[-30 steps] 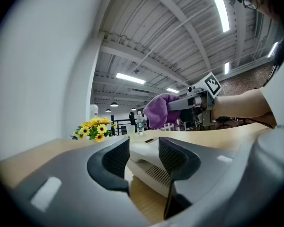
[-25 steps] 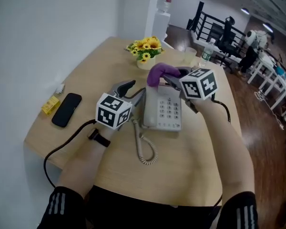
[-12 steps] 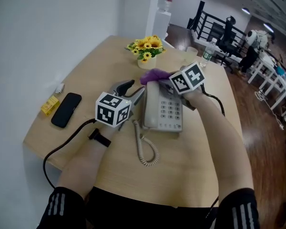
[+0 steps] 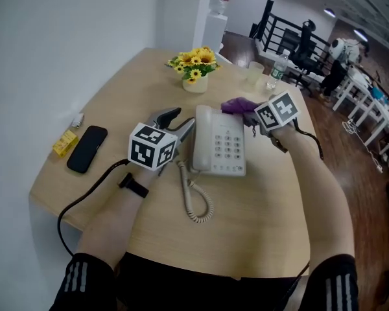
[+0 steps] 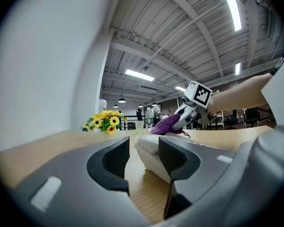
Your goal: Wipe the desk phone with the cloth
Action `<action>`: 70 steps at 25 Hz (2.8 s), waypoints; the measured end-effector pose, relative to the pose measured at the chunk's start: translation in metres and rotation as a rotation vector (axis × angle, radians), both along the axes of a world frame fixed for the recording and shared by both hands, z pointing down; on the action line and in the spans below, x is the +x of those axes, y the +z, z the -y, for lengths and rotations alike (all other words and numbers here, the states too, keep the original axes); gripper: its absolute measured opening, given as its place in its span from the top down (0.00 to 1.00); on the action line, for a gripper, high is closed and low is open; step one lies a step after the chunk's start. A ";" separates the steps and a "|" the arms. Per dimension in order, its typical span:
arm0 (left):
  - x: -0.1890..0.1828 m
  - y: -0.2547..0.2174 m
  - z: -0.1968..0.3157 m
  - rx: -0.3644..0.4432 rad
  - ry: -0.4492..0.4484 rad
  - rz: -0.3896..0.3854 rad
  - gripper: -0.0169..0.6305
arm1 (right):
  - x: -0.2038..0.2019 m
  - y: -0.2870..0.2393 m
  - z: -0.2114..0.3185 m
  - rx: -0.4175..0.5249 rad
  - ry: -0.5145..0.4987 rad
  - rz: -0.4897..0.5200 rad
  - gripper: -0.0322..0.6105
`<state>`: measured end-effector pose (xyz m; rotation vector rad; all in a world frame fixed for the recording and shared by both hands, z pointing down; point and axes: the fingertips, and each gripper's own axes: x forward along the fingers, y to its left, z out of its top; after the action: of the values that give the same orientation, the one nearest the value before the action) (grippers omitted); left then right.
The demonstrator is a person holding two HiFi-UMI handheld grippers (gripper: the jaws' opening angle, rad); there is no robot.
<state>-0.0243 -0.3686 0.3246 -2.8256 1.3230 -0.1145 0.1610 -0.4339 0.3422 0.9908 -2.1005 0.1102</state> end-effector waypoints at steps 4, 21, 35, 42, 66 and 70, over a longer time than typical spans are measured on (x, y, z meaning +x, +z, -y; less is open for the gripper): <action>0.004 0.001 -0.001 -0.001 0.014 0.009 0.68 | 0.000 -0.024 -0.001 0.056 0.008 0.078 0.82; 0.005 0.000 -0.002 0.002 0.016 0.013 0.68 | -0.042 0.006 -0.021 -0.020 -0.021 0.167 0.82; 0.007 0.000 -0.002 0.005 0.019 0.023 0.68 | -0.003 0.010 -0.016 -0.066 0.114 0.432 0.82; 0.008 0.000 -0.003 0.010 0.024 0.034 0.68 | -0.005 0.017 -0.051 -0.098 0.065 0.444 0.82; 0.008 -0.001 -0.004 0.025 0.020 0.051 0.69 | -0.029 -0.022 -0.165 0.034 -0.187 0.258 0.82; 0.008 0.000 -0.005 0.027 0.019 0.050 0.69 | -0.052 -0.046 -0.099 0.124 -0.139 0.172 0.82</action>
<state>-0.0162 -0.3636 0.3241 -2.7935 1.2773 -0.1643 0.1094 -0.3346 0.2963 0.9317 -2.3515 -0.0061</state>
